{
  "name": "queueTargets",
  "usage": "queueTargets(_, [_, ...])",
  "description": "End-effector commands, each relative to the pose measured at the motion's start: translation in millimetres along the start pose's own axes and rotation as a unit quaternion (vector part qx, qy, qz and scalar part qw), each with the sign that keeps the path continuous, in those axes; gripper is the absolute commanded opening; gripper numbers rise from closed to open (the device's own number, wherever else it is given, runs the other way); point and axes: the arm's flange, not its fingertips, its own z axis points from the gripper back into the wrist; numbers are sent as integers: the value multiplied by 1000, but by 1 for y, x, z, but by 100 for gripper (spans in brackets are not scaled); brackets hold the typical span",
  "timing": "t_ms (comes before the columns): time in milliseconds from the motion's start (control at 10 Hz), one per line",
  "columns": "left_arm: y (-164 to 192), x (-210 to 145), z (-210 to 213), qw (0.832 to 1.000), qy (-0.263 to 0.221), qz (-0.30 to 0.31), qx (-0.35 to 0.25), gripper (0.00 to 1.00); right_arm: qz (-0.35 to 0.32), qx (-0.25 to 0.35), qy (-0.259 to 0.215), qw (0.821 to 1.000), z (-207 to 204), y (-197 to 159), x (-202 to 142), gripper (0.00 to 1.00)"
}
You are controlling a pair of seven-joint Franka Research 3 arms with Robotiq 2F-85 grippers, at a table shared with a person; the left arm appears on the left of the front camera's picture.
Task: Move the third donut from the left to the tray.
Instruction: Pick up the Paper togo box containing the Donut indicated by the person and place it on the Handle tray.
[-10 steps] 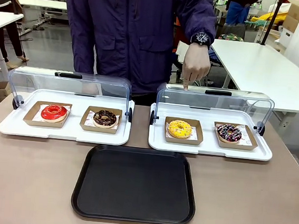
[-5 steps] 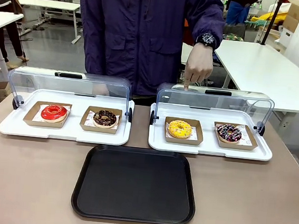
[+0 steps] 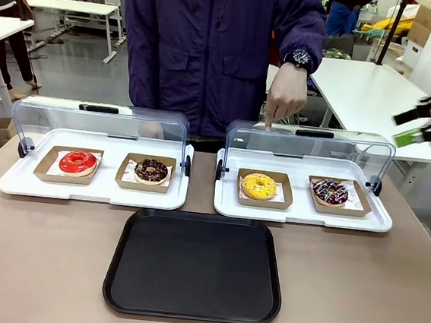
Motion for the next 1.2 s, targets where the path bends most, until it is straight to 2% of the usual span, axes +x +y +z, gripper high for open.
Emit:
queueTargets(0, [-1,1,1,1000,-3,0,-3,100,49,1,95,994,-43,3,18,100])
queueTargets(200, [-1,1,1,1000,-3,0,-3,100,84,-6,141,986,-82,11,29,100])
queueTargets(300, [-1,1,1,1000,-3,0,-3,100,96,-34,143,985,-94,12,30,100])
queueTargets(400, [-1,1,1,1000,-3,0,-3,100,87,17,115,989,-75,16,33,100])
queueTargets(900, [-1,1,1,1000,-3,0,-3,100,94,13,113,989,-78,15,26,100])
queueTargets(1100, [-1,1,1,1000,-3,0,-3,100,91,12,133,987,-117,-1,34,100])
